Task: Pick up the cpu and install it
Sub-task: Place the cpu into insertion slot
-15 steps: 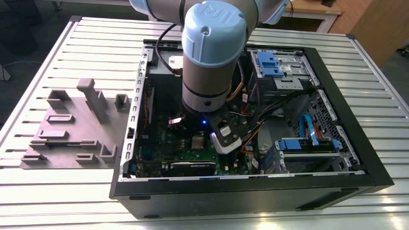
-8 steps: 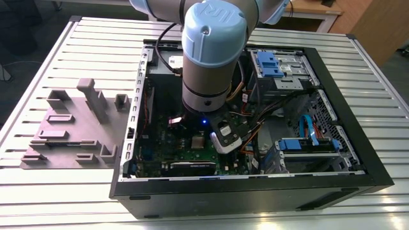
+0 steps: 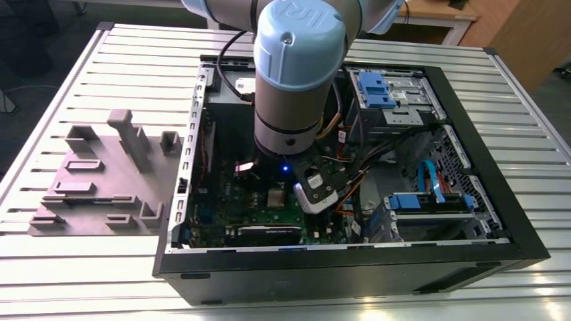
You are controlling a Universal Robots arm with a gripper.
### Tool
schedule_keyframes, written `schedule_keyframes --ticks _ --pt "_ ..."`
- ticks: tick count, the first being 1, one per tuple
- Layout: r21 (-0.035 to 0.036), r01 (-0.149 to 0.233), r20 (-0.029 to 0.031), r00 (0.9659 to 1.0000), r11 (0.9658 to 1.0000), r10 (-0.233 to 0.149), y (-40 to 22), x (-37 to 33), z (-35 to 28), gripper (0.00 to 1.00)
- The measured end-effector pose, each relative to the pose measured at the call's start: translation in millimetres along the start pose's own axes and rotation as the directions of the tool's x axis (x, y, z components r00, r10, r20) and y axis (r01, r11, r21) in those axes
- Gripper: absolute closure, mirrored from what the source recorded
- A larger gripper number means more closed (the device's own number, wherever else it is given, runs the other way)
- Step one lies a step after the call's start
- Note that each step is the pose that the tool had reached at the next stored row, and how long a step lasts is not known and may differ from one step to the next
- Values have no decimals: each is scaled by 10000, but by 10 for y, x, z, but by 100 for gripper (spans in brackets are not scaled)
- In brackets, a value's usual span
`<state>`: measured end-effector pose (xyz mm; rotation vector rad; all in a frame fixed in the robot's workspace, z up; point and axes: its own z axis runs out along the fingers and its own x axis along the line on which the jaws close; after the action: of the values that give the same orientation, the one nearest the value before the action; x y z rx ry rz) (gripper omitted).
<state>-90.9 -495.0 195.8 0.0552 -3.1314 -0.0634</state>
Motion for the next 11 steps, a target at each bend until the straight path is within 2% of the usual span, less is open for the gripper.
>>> schedule_keyframes --ticks 3,7,11 --pt "-11 0 3 10000 10000 0 0 0 8 62" --pt "-65 1 10 10000 10000 -1 0 -1 15 62" --pt "-75 1 16 10000 10000 -1 -1 0 26 62"
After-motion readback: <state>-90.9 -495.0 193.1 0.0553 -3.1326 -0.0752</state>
